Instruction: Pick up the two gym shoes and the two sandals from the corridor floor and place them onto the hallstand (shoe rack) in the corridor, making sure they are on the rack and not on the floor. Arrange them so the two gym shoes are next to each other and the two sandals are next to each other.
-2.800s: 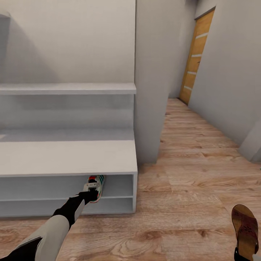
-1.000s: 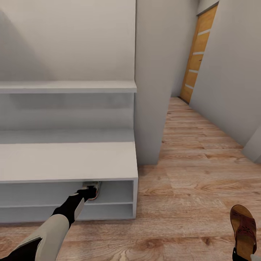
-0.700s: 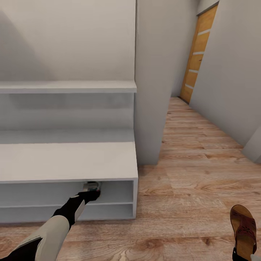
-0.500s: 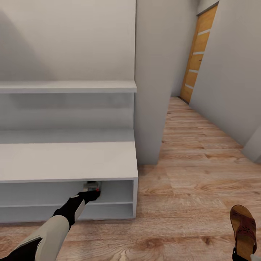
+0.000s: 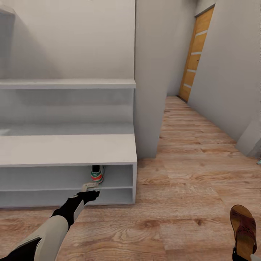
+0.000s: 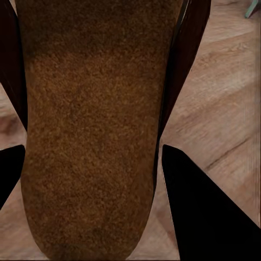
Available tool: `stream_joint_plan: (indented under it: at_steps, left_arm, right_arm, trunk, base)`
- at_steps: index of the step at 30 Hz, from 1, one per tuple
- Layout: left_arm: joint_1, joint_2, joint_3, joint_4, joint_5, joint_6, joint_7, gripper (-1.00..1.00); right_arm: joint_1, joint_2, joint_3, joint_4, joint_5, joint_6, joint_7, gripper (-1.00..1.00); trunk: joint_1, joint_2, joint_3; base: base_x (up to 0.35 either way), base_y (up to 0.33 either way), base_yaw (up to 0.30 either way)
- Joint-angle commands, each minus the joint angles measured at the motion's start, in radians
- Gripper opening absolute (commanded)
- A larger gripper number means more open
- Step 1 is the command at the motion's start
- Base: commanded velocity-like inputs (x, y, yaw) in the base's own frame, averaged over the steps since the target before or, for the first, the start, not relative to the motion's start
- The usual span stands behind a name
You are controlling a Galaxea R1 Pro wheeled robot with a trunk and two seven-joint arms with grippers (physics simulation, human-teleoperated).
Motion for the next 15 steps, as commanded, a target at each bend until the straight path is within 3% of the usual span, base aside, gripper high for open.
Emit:
stream_joint_plan:
  at_steps: [1, 5, 8, 11, 12, 15]
  left_arm:
    - [0.001, 0.000, 0.009, -0.003, -0.009, 0.006, -0.007, 1.00]
    - [0.004, 0.006, 0.006, -0.002, -0.008, -0.016, -0.010, 1.00]
    - [0.021, 0.017, 0.007, -0.001, -0.007, -0.080, -0.010, 1.00]
    - [0.086, 0.037, 0.008, 0.000, 0.000, -0.158, -0.013, 1.00]
    - [0.138, 0.048, 0.008, 0.000, 0.019, -0.201, -0.022, 1.00]
    - [0.192, 0.063, 0.007, 0.000, 0.032, -0.238, -0.047, 1.00]
  right_arm:
    - [-0.001, 0.000, -0.005, 0.001, 0.008, -0.003, -0.003, -1.00]
    - [-0.001, 0.001, -0.005, 0.001, 0.008, -0.003, -0.003, -1.00]
    - [-0.001, 0.001, -0.005, 0.001, 0.008, -0.003, -0.003, -1.00]
    - [-0.001, 0.003, -0.005, 0.001, 0.008, -0.003, -0.003, -1.00]
    - [-0.001, 0.005, -0.005, 0.001, 0.008, -0.003, -0.003, -1.00]
    - [-0.001, 0.006, -0.005, 0.001, 0.008, -0.003, -0.003, -1.00]
  trunk:
    - [-0.001, 0.000, -0.001]
    - [-0.001, 0.000, -0.001]
    - [-0.001, 0.000, -0.001]
    - [-0.001, 0.000, -0.001]
    - [-0.001, 0.000, -0.001]
    - [-0.001, 0.000, -0.001]
  base:
    - [-0.336, 0.000, 0.000]
    - [-0.336, 0.005, 0.000]
    - [-0.336, 0.053, 0.000]
    - [-0.336, 0.089, 0.000]
    - [-0.336, 0.123, 0.000]
    - [-0.336, 0.134, 0.000]
